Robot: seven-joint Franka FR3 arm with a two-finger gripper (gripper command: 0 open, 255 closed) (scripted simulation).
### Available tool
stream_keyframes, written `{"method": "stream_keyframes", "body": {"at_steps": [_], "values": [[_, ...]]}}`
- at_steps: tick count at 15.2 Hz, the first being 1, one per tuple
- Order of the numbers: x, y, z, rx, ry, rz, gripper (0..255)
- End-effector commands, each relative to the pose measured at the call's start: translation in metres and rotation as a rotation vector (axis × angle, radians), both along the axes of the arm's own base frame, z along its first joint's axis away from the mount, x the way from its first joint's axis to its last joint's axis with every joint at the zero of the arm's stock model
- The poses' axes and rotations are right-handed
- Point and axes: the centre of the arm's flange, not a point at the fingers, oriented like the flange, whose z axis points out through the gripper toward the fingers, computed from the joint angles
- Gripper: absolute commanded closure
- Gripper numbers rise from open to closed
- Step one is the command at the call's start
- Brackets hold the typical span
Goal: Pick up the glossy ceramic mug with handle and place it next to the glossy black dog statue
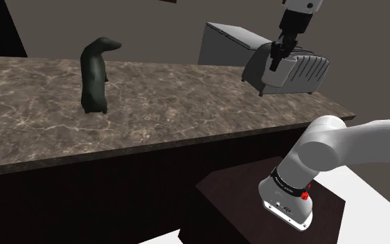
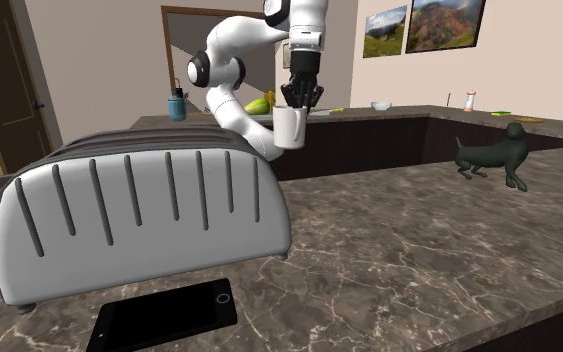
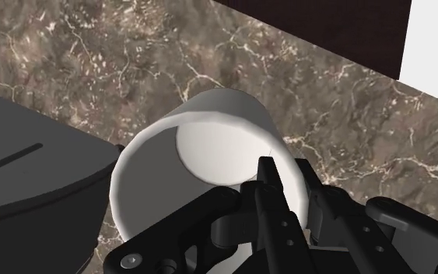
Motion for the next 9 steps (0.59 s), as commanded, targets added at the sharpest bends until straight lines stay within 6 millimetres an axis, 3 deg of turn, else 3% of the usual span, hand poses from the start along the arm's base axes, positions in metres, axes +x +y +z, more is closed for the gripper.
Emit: {"method": "stream_keyframes", "body": {"at_steps": [1, 9], "values": [[0.000, 0.000, 0.011, 0.000, 0.000, 0.000, 255], [0.000, 0.000, 0.054, 0.000, 0.000, 0.000, 255]]}}
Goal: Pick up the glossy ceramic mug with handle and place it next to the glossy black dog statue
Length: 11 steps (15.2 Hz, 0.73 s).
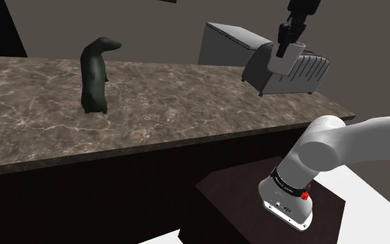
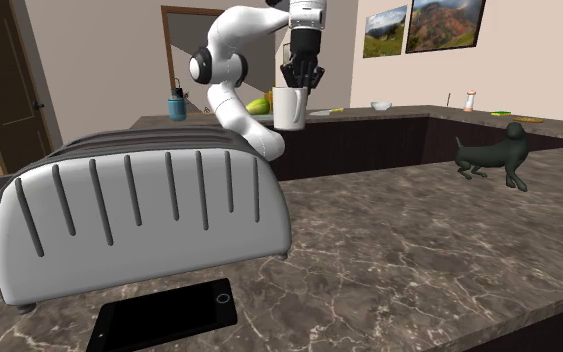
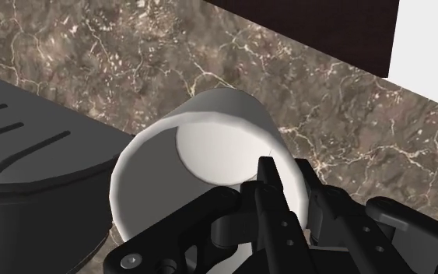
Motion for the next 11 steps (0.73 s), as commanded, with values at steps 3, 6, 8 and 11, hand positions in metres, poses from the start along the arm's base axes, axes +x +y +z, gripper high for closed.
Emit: {"method": "stream_keyframes", "body": {"at_steps": [3, 6, 8, 11], "values": [[0.001, 0.000, 0.022, 0.000, 0.000, 0.000, 255], [0.001, 0.000, 0.038, 0.000, 0.000, 0.000, 255], [0.001, 0.000, 0.048, 0.000, 0.000, 0.000, 255], [0.001, 0.000, 0.064, 0.000, 0.000, 0.000, 255]]}}
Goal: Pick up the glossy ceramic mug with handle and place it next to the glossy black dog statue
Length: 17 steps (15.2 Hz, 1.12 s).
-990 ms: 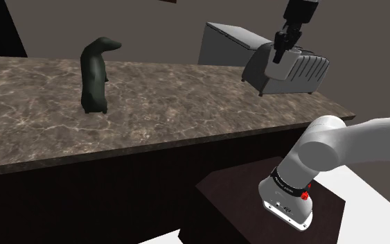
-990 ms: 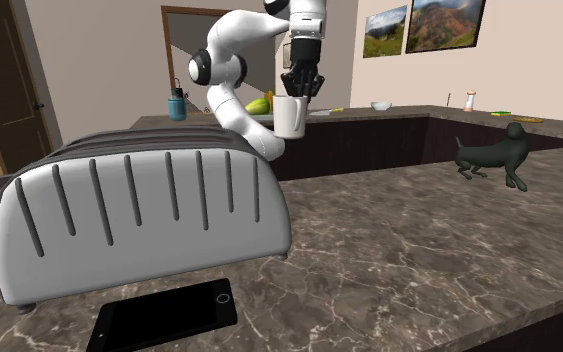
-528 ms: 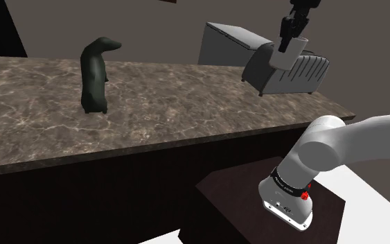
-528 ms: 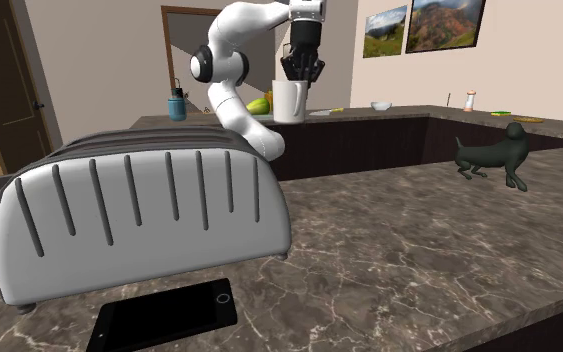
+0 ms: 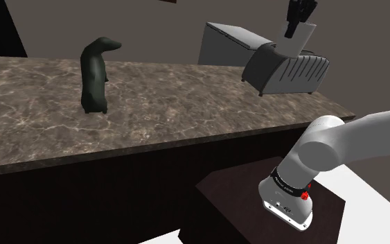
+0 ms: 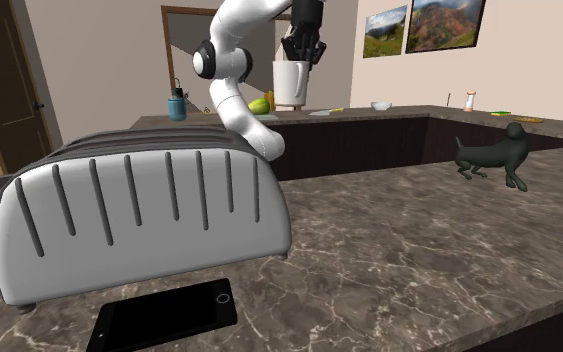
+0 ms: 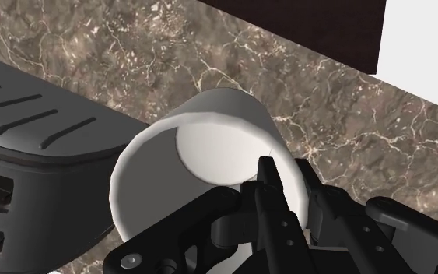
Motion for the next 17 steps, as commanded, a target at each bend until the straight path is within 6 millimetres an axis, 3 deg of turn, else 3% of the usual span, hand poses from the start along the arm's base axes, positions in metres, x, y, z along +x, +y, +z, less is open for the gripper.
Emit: {"method": "stream_keyframes", "body": {"at_steps": [1, 5, 17], "values": [[-0.001, -0.001, 0.010, 0.000, 0.000, 0.000, 255], [-0.001, -0.001, 0.027, 0.000, 0.000, 0.000, 255], [0.093, 0.126, 0.027, 0.000, 0.000, 0.000, 255]]}}
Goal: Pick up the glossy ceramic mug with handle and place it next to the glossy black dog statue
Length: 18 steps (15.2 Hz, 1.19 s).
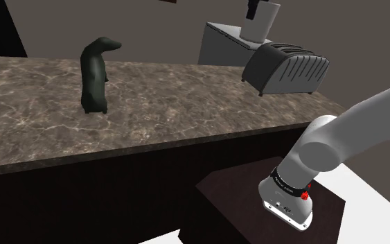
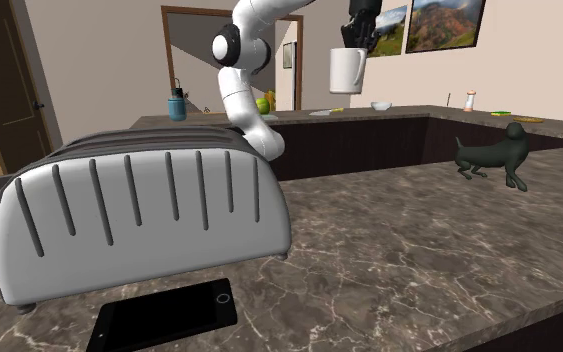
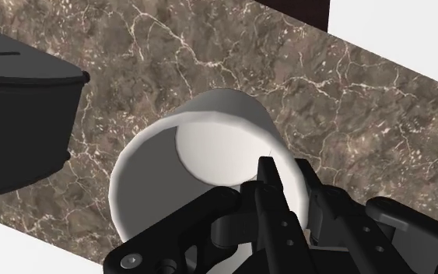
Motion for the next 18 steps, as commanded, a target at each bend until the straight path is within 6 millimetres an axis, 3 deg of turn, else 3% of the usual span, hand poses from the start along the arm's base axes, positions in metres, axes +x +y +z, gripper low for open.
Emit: {"method": "stream_keyframes", "body": {"at_steps": [1, 15, 18], "values": [[0.014, 0.023, 0.000, 0.001, 0.000, -0.001, 255], [0.128, 0.176, 0.000, 0.001, 0.000, -0.001, 255], [0.128, 0.176, -0.016, 0.001, 0.000, -0.001, 255]]}}
